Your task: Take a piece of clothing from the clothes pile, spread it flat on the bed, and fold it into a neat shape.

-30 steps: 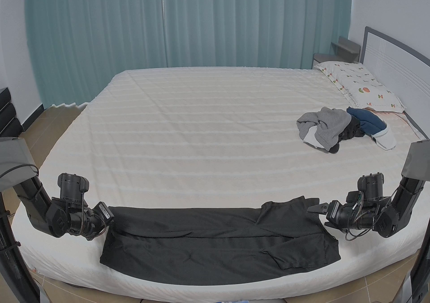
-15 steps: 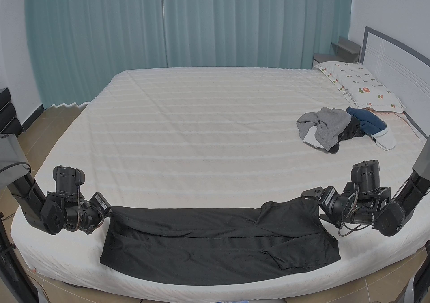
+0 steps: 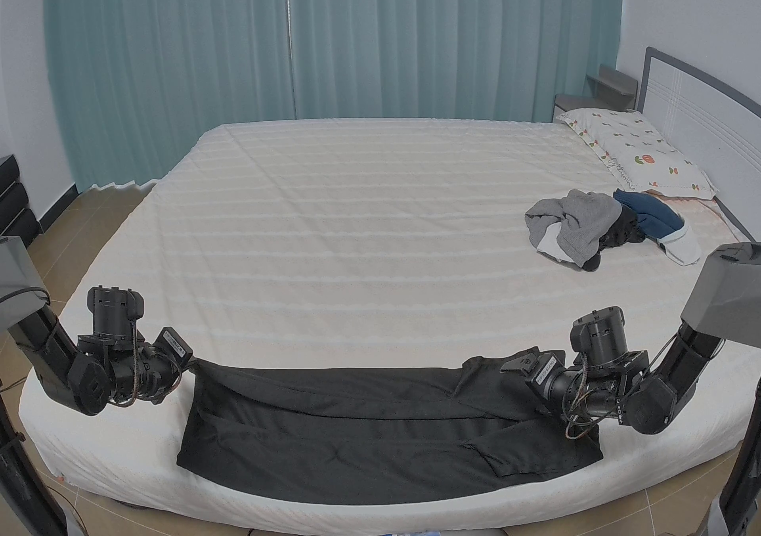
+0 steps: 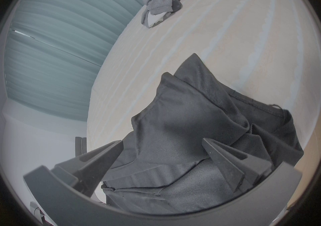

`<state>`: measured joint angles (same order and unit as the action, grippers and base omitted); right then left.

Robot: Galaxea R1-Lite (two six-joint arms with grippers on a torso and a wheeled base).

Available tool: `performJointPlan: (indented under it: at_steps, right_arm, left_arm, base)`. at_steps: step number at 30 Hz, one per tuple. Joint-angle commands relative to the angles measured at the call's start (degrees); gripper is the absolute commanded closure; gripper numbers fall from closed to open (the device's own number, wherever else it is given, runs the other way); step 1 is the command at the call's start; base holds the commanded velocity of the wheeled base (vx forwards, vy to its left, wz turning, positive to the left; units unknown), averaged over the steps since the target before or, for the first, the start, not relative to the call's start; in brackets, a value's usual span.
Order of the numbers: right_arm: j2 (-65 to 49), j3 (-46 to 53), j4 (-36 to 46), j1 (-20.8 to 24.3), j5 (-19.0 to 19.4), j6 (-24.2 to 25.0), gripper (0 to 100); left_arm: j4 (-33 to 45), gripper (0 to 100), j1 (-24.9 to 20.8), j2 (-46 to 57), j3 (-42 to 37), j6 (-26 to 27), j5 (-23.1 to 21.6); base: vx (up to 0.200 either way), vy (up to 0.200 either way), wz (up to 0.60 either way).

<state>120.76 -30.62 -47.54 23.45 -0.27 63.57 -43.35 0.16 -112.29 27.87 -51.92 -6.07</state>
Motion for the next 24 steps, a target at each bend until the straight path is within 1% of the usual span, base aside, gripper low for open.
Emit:
performJointPlan:
  at_steps: [1, 9, 12, 15, 16, 19, 24]
  right_arm:
    - [2.55, 0.12, -0.09, 0.28, -0.08, 0.15, 0]
    - [3.87, 0.04, -0.18, 0.36, -0.96, 0.23, 0]
    - [2.55, 0.12, -0.09, 0.72, -2.19, 0.15, 0]
    - [1.23, 0.30, 0.17, 0.98, -2.63, 0.15, 0]
    - [0.70, 0.56, 0.43, 1.95, -2.72, 0.15, 0]
    - [1.32, 0.65, 0.61, 2.65, -2.72, 0.15, 0]
    - [1.94, 1.18, 0.79, 2.82, -2.72, 0.06, 0]
  left_arm:
    - [-0.07, 100, 0.02, 0.05, -0.09, -0.02, 0.01]
    - [-0.07, 100, 0.02, 0.14, -0.09, -0.02, 0.01]
    - [-0.16, 100, 0.02, 0.14, -0.09, -0.02, 0.09]
    - [-0.16, 100, 0.02, 0.14, -0.09, -0.02, 0.09]
    - [-0.16, 100, 0.02, 0.14, -0.09, -0.02, 0.09]
    - [-0.16, 100, 0.11, 0.23, -0.09, -0.02, 0.09]
    - [-0.16, 100, 0.19, 0.31, -0.09, -0.02, 0.18]
  base:
    - [0.000, 0.000, 0.00]
    - [0.000, 0.000, 0.00]
    - [0.000, 0.000, 0.00]
    - [0.000, 0.000, 0.00]
    - [0.000, 0.000, 0.00]
    - [0.000, 0.000, 0.00]
    - [0.000, 0.000, 0.00]
